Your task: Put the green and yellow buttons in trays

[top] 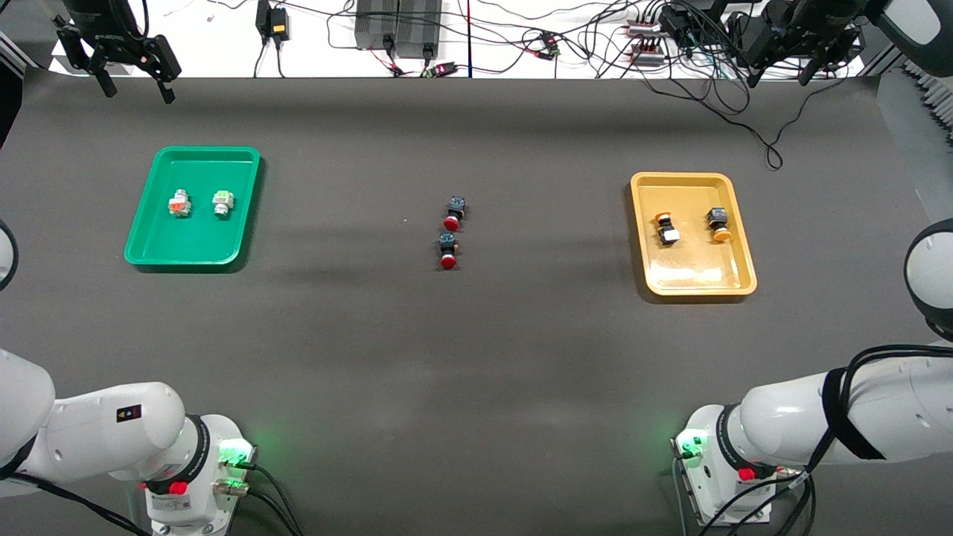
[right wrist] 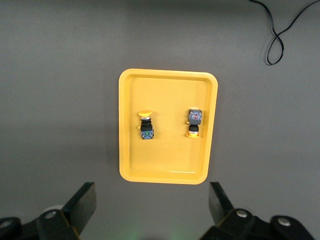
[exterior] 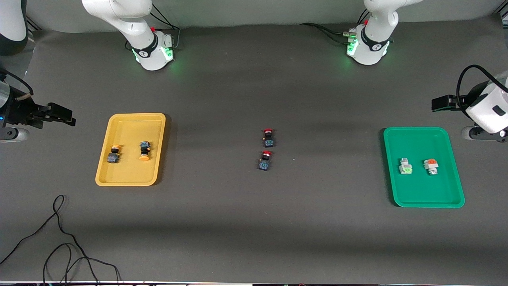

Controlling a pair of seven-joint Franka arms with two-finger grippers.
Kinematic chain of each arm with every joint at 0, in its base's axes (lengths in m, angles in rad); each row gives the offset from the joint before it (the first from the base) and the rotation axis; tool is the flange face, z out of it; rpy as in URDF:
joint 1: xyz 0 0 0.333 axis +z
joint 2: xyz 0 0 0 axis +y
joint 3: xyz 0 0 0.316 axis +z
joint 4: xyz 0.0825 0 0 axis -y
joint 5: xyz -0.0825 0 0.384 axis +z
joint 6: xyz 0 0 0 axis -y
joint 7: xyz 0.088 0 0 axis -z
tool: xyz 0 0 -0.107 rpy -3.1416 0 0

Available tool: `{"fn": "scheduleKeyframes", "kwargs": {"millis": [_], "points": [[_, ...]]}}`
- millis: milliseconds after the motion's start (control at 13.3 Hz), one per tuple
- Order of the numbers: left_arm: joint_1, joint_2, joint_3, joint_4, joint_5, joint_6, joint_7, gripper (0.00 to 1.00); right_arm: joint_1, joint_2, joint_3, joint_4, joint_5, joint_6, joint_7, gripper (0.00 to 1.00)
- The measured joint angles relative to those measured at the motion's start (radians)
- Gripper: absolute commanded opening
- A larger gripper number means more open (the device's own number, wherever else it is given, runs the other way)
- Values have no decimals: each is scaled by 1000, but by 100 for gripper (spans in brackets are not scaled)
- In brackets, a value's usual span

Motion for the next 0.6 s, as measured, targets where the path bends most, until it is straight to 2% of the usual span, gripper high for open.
{"fn": "scheduleKeyframes", "kwargs": {"millis": [75,150,300,376,526,601], "points": [[-36,-1,32,4,0,-3,-2,100,0,0,0,0,0,0,0,100],[-96,-4,94,6,0,-5,-2,100,0,0,0,0,0,0,0,100],[-259,-11,264,7,-1,-7,-2,100,0,0,1,1,0,0,1,100],[-320,-13,322,6,-1,-7,-2,100,0,0,1,2,0,0,1,100],[-377,-32,363,-17,-1,29,-2,100,0,0,1,2,0,0,2,100],[-387,-63,366,-64,-1,94,-2,100,0,0,1,3,0,0,2,100]]}}
